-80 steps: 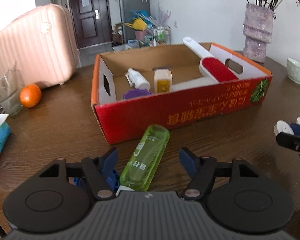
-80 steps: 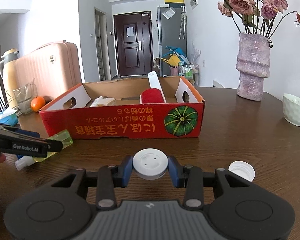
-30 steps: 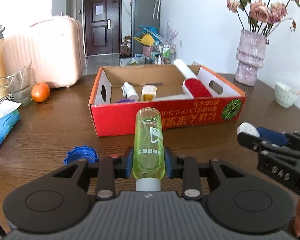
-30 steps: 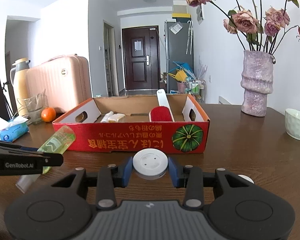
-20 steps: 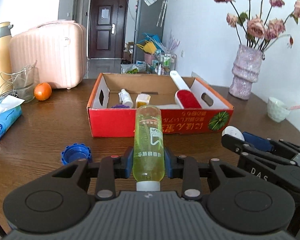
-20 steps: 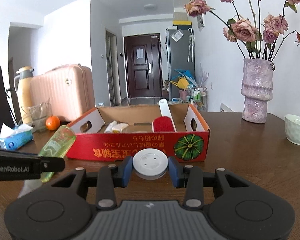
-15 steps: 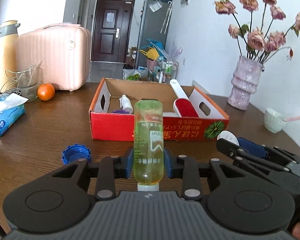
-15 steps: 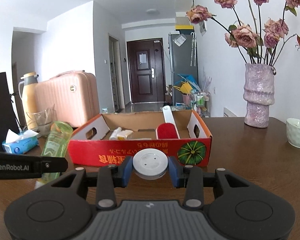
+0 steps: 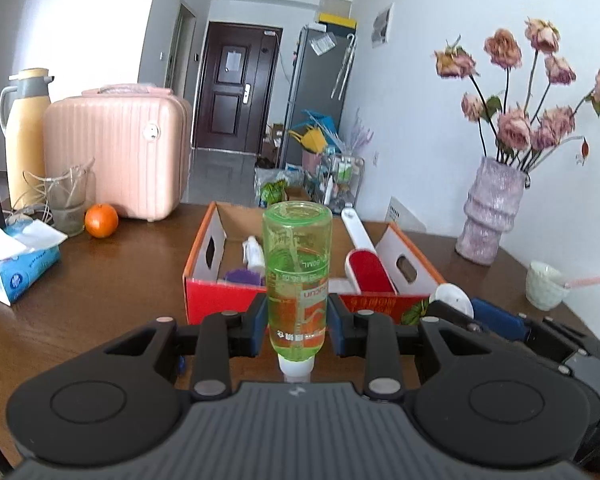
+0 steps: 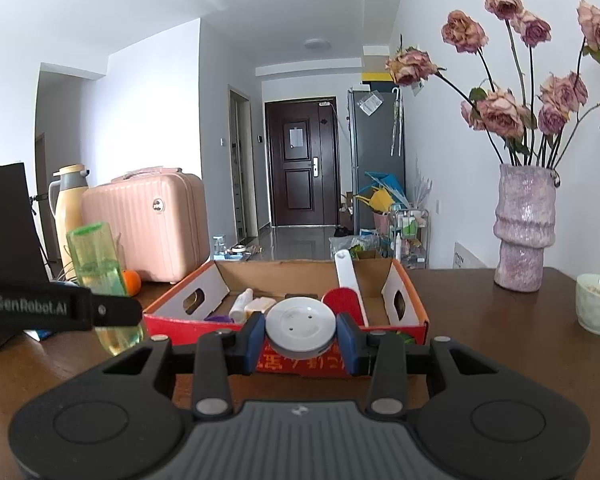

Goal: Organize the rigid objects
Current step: 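Carry the green bottle and white disc over the red box with both tools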

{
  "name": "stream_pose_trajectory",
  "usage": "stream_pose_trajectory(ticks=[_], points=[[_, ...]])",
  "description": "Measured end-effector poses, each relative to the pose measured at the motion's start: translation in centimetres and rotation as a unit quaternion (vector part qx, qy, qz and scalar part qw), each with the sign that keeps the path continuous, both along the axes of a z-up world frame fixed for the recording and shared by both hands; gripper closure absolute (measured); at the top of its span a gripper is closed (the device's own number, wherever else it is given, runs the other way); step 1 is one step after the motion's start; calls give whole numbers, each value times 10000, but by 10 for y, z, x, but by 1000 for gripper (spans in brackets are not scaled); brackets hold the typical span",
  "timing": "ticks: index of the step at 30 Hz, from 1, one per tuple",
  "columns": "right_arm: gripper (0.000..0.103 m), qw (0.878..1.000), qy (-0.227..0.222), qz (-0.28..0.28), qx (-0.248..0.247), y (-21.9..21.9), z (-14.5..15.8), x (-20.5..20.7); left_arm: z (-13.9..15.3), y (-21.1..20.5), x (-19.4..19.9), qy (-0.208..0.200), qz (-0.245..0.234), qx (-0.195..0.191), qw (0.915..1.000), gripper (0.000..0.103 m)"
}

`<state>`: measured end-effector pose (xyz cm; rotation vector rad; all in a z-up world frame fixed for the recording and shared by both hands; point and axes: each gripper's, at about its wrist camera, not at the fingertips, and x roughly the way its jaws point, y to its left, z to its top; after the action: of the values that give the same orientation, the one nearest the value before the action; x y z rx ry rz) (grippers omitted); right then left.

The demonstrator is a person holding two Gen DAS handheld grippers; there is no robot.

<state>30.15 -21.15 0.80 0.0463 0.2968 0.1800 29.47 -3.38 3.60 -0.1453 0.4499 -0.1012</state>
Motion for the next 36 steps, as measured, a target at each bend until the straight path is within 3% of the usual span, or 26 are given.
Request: stream_pose_trajectory(ticks=[16,36], points=[[65,9999,-53,-75,-39,13,15,35,18,7,46,-59,174,-211,9996,71],[65,9997,48,-181,131,24,8,110,8,9,124,119,394,-378,9984,71]])
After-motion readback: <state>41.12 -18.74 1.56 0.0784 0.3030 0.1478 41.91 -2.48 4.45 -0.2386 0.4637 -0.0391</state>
